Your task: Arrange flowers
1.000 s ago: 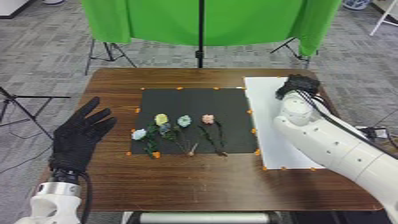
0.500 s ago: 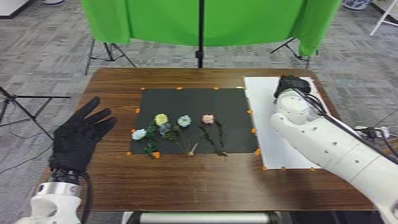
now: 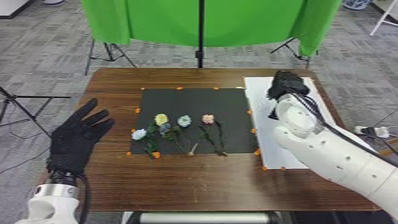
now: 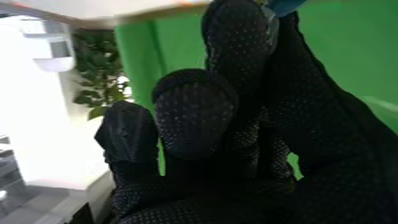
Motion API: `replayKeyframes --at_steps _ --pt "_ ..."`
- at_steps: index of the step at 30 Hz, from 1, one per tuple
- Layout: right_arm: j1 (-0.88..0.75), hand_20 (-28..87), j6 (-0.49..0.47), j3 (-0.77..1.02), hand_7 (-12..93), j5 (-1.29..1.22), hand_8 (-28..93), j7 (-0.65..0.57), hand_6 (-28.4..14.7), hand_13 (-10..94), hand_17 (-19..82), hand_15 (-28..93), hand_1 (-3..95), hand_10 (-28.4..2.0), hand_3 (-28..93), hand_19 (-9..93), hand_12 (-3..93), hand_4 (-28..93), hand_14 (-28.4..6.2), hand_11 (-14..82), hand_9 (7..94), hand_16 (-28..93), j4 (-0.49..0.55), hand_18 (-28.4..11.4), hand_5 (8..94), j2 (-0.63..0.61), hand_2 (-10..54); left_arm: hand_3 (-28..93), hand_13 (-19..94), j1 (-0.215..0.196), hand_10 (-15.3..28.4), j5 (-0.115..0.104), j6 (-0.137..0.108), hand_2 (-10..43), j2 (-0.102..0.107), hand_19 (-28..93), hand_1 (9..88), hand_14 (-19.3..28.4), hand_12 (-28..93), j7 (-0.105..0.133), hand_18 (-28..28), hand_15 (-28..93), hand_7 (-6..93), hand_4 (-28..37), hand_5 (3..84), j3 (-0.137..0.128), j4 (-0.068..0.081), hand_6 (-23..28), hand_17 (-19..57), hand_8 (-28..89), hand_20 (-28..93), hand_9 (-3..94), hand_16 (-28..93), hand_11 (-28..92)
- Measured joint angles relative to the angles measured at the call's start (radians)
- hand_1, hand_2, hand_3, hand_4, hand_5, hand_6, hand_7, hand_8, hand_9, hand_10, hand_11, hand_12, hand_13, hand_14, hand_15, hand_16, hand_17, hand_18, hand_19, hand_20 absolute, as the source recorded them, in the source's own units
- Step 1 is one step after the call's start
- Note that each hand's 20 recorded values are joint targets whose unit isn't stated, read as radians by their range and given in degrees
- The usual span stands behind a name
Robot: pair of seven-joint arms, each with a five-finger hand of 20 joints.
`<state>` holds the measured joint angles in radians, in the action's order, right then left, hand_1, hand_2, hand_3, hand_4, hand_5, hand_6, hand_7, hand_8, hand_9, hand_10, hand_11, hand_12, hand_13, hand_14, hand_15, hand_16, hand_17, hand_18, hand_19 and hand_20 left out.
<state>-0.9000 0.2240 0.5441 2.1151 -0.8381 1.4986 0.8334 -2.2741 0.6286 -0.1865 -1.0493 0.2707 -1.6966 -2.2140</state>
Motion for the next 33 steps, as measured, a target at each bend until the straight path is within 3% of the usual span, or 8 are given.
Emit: replayKeyframes --at_steps 2,8,17,22,27,33 --pt "-0.040 63 -0.022 0.068 18 0.003 5 0.027 1.5 83 39 66 58.1 -4.6 72 93 30.7 -28 -2.0 22.0 93.7 26 0.064 -24.5 91.6 -0.001 -9.5 78 27 -0.001 21.1 0.000 0.000 7.1 0.001 63 24.6 28.4 12 0.003 28.4 57 14.2 -23.1 35.4 0.000 0.000 8.8 -6.7 -10 -3 35.3 -9 27" --pt "-0.187 63 -0.203 0.252 19 0.048 6 0.138 1.4 79 36 69 57.0 -4.9 73 93 34.2 -28 -3.3 19.2 93.7 25 0.255 -22.6 88.3 0.033 -9.5 78 27 -0.009 21.2 -0.001 0.000 7.0 0.004 63 24.4 28.4 12 0.012 28.4 57 14.2 -23.0 35.4 0.001 0.000 8.8 -6.7 -10 -2 35.3 -9 27" --pt "-0.329 63 -0.210 0.199 22 0.081 3 0.116 0.9 72 34 74 55.4 -6.7 73 93 38.4 -28 -6.7 17.1 92.6 24 0.332 -22.5 84.9 0.117 -9.5 78 29 -0.010 21.5 -0.001 0.000 6.9 0.004 63 24.5 28.4 12 0.014 28.4 58 14.3 -23.2 35.6 0.006 0.001 8.8 -6.7 -10 -2 36.3 -9 27" --pt "-0.351 64 -0.212 0.156 16 0.080 0 0.095 0.4 70 33 77 52.2 -7.7 72 93 37.0 -28 -8.7 18.0 89.8 19 0.346 -22.5 79.9 0.104 -9.5 78 29 -0.003 21.6 0.000 0.001 6.8 0.003 63 24.5 28.4 12 0.011 28.4 58 14.1 -23.3 35.7 0.008 0.002 9.0 -6.7 -10 -2 36.4 -9 28" --pt "-0.378 66 -0.256 0.196 14 0.089 -11 0.106 -0.2 69 33 80 39.9 -11.9 78 93 22.7 -28 -11.1 37.6 80.0 18 0.368 -23.1 72.9 0.091 -9.5 78 28 0.001 21.5 -0.001 0.001 6.7 0.003 63 24.6 28.4 12 0.013 28.4 58 14.1 -23.4 35.6 0.017 0.002 8.9 -6.7 -10 -2 36.1 -9 28" --pt "-0.399 71 -0.336 0.237 13 0.117 -12 0.117 -1.6 65 32 86 32.7 -15.5 74 93 21.9 -28 -14.2 47.2 73.8 19 0.397 -23.5 66.9 0.080 -9.5 78 28 0.001 21.5 -0.002 -0.001 6.8 0.007 63 24.6 28.4 12 0.020 28.4 58 14.1 -23.4 35.6 0.022 0.002 8.9 -6.6 -10 -2 36.0 -9 28"
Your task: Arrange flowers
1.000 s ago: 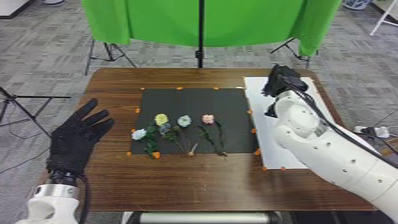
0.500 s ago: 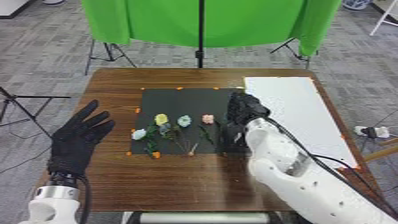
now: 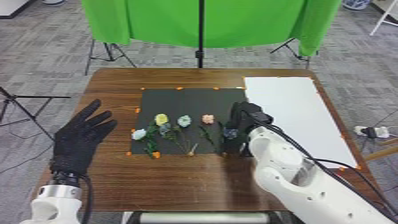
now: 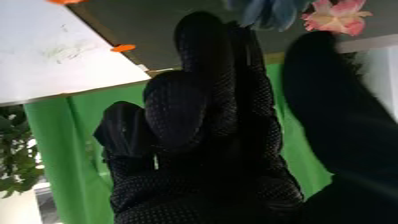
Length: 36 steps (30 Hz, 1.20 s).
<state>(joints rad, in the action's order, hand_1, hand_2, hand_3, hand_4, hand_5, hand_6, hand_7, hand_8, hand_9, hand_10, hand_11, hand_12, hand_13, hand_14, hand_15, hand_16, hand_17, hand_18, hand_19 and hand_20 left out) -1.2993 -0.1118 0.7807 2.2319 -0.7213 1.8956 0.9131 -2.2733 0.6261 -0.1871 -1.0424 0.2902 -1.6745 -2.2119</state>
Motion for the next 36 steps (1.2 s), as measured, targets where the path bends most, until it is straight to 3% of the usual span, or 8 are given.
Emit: replayKeyframes --at_steps 6,8,13,17,20,25,32,36 --pt "-0.019 71 -0.071 0.033 12 0.032 -11 0.018 -2.7 61 32 87 27.0 -18.3 72 93 19.7 -27 -16.3 46.2 69.3 17 0.033 -23.3 63.7 -0.009 -7.7 78 28 0.000 21.4 0.000 0.000 6.8 0.001 63 24.6 28.4 12 0.003 28.4 58 14.1 -23.4 35.4 0.007 0.000 8.7 -6.7 -10 -2 35.7 -9 28" --pt "-0.029 58 -0.049 0.039 12 0.037 -11 0.018 -3.3 61 30 81 25.8 -18.9 72 93 18.1 -27 -16.7 38.6 70.1 14 0.053 -23.4 64.5 -0.021 -5.8 78 28 -0.001 21.2 0.000 0.000 6.7 0.002 63 24.4 28.4 12 0.005 28.4 58 14.1 -23.5 35.3 0.010 0.001 8.4 -6.7 -10 -2 35.5 -9 27" --pt "-0.142 41 0.150 0.199 13 -0.108 -12 0.004 -3.3 55 22 63 24.0 -19.8 75 81 14.6 -27 -18.5 23.7 64.6 8 0.151 -24.2 61.9 -0.021 -1.2 78 28 0.003 20.3 0.000 0.000 6.6 0.002 63 23.3 28.4 12 0.009 28.4 57 13.0 -25.0 36.6 0.020 0.012 7.2 -6.7 -10 -2 35.2 -9 26" --pt "-0.251 32 0.285 0.413 14 -0.391 -12 0.026 -1.2 45 13 44 22.4 -17.7 78 66 13.4 -28 -20.3 17.2 56.5 9 0.220 -23.3 56.4 0.038 0.8 78 27 0.017 19.3 -0.001 -0.001 6.5 0.002 62 22.6 28.3 11 0.019 28.4 56 12.2 -26.7 36.9 0.035 0.033 6.3 -6.8 -10 -2 34.5 -9 24" --pt "-0.303 27 0.268 0.541 14 -0.515 -13 0.169 0.6 37 7 29 21.2 -15.8 79 55 12.5 -28 -20.5 12.6 49.9 12 0.202 -23.1 52.0 0.099 3.1 78 27 0.027 18.6 -0.001 -0.001 6.7 0.001 61 21.9 27.7 11 0.026 28.4 54 12.1 -27.6 35.3 0.043 0.045 4.9 -6.9 -10 -2 33.2 -9 22" --pt "-0.366 25 0.097 0.682 13 -0.695 -13 0.489 2.4 36 6 23 19.8 -14.4 78 51 12.7 -28 -20.2 10.4 47.3 15 0.105 -22.9 47.8 0.160 3.8 78 26 0.043 17.4 0.005 -0.008 6.7 0.001 60 20.3 26.8 12 0.038 28.4 51 12.2 -28.1 32.6 0.063 0.058 3.7 -7.1 -10 -2 31.8 -8 21" --pt "-0.459 25 0.106 0.699 13 -1.082 -13 0.547 3.5 36 5 22 17.5 -14.2 77 50 13.2 -28 -20.1 8.8 46.6 17 0.083 -23.0 45.2 0.162 4.4 77 26 0.051 16.7 0.005 -0.043 6.9 0.010 59 20.3 26.1 12 0.100 28.4 49 12.9 -28.2 31.4 0.108 0.072 2.9 -7.3 -11 0 31.3 -7 20" --pt "-0.494 25 0.120 0.699 13 -1.240 -13 0.573 4.1 36 4 21 16.7 -14.0 77 49 13.3 -28 -20.0 8.4 46.2 18 0.081 -23.3 43.8 0.162 4.5 77 26 0.051 16.6 0.003 -0.049 7.1 0.011 58 20.3 25.9 12 0.109 28.4 48 13.0 -28.3 31.3 0.112 0.079 2.7 -7.3 -11 1 31.2 -6 20"
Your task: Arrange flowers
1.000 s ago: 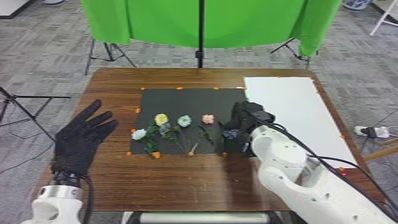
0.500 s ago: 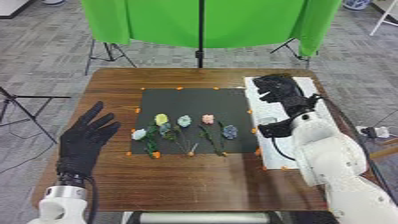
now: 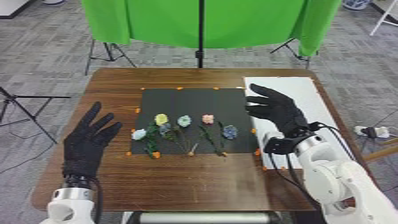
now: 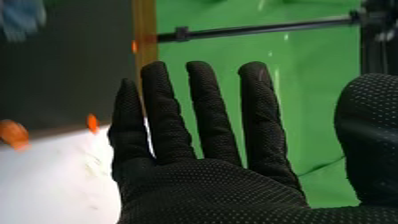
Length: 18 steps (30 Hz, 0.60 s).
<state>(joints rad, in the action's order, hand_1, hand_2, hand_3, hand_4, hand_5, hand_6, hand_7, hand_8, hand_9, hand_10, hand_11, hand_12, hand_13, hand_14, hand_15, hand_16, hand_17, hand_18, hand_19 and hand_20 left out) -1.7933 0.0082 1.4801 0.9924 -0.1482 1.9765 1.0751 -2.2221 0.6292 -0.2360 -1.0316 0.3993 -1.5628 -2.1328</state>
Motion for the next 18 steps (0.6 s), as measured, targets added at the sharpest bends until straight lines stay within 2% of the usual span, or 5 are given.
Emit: replayKeyframes --at_steps 3,6,8,13,18 --pt "-0.018 25 0.000 0.008 13 -0.088 -13 0.014 4.3 36 4 21 16.5 -13.8 77 49 13.4 -28 -20.0 8.3 46.2 18 0.000 -23.3 43.5 0.001 4.7 77 27 0.000 17.4 0.000 0.001 7.2 -0.001 58 20.3 26.0 13 -0.001 28.4 48 13.2 -28.3 31.8 -0.001 0.003 3.1 -7.3 -11 2 32.8 -6 21" --pt "-0.031 25 0.000 0.017 13 -0.095 -13 0.023 4.4 36 4 21 16.2 -13.7 77 50 13.6 -28 -19.7 8.3 46.1 19 0.001 -23.4 43.3 0.005 4.8 77 28 -0.003 18.4 0.006 0.013 7.2 -0.007 58 20.2 26.9 13 -0.011 28.4 50 12.4 -28.3 33.4 -0.012 0.005 4.0 -7.2 -11 3 34.6 -6 23" --pt "-0.035 26 0.000 0.022 13 -0.087 -13 0.026 4.5 37 4 22 16.0 -13.7 77 50 13.7 -28 -19.7 8.3 46.1 19 0.002 -23.4 43.2 0.008 4.9 77 28 -0.005 18.5 0.013 0.028 7.2 -0.015 58 20.0 27.0 13 -0.023 28.4 50 12.1 -28.3 33.9 -0.025 0.005 4.2 -7.1 -10 3 34.8 -6 23" --pt "-0.036 26 -0.011 0.035 13 -0.059 -12 0.027 4.7 37 4 23 15.8 -13.9 77 50 13.9 -28 -19.6 8.6 46.5 19 0.002 -23.7 43.0 0.015 4.9 77 28 -0.011 18.3 0.035 0.091 7.1 -0.034 58 20.0 27.1 12 -0.062 28.4 50 11.5 -28.3 33.9 -0.055 0.006 4.4 -6.9 -10 4 34.3 -6 22" --pt "-0.036 26 -0.021 0.043 13 -0.053 -13 0.027 4.8 37 4 23 15.8 -13.9 77 50 13.9 -28 -19.6 9.1 47.2 19 0.002 -23.7 43.5 0.016 5.0 77 27 -0.011 18.3 0.043 0.108 7.1 -0.047 57 20.0 26.9 12 -0.090 28.4 49 11.4 -28.3 33.4 -0.067 0.006 4.4 -6.7 -10 5 33.7 -6 21"
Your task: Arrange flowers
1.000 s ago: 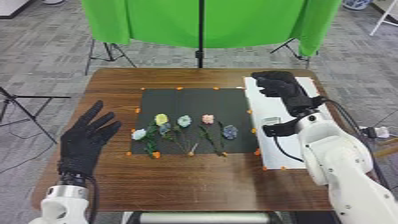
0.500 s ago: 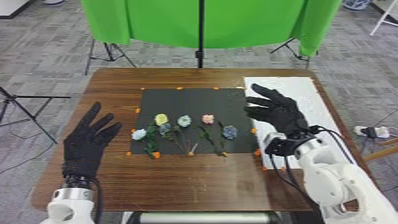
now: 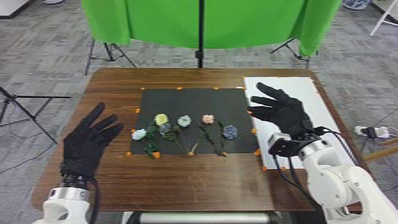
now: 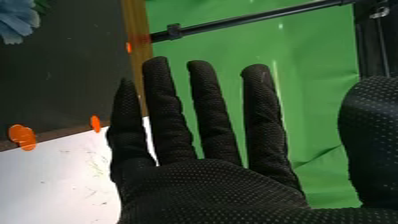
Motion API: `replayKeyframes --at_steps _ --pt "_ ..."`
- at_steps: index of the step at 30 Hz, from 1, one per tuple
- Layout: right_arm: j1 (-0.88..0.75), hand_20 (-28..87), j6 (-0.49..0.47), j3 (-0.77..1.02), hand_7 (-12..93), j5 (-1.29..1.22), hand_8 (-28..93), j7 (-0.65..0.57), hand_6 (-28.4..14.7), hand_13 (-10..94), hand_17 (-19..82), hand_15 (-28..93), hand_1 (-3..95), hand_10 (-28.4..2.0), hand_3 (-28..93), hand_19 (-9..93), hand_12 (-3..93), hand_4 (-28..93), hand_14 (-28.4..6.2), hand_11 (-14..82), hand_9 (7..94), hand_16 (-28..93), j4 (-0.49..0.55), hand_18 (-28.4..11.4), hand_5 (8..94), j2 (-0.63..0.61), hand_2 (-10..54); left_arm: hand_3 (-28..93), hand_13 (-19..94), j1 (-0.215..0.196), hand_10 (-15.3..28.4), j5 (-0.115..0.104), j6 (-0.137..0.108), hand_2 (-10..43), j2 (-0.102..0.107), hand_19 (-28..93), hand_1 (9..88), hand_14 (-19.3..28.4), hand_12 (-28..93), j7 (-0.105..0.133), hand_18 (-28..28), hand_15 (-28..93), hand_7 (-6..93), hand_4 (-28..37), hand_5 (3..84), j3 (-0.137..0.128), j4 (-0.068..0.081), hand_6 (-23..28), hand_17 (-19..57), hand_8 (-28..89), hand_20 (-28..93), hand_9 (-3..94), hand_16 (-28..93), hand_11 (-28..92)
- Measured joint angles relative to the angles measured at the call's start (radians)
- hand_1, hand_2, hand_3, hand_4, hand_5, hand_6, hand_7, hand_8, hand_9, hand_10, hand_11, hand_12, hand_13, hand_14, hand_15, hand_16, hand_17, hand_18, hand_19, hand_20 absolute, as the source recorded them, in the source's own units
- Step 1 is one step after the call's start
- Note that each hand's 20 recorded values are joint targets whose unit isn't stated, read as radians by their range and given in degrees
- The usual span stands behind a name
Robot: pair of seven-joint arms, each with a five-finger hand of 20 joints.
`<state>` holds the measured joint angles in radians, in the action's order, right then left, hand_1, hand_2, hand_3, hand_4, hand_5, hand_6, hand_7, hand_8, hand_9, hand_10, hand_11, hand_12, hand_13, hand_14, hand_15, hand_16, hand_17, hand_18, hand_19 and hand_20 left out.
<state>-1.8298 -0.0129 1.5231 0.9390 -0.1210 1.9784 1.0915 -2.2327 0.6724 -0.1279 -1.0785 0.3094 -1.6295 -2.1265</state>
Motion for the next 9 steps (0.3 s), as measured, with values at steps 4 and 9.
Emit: replayKeyframes --at_steps 4,9 --pt "0.000 26 0.001 0.001 13 -0.005 -13 0.000 5.0 37 3 23 15.8 -13.7 77 49 13.8 -28 -19.6 9.2 47.5 18 -0.001 -23.8 43.7 -0.002 5.1 77 27 0.000 18.3 0.000 0.007 7.0 -0.005 57 20.1 26.9 12 -0.007 28.4 49 11.3 -28.3 33.3 0.000 0.001 4.5 -6.7 -10 5 33.6 -6 21" --pt "0.000 25 0.001 0.000 13 -0.011 -13 0.000 5.1 37 3 23 15.8 -13.6 76 49 13.7 -28 -19.6 9.2 47.4 18 -0.005 -23.9 43.8 -0.003 5.2 77 27 -0.003 18.3 -0.001 0.008 6.9 -0.005 57 20.1 26.9 12 -0.006 28.4 49 11.3 -28.3 33.2 0.000 0.001 4.6 -6.7 -10 6 33.6 -6 21"
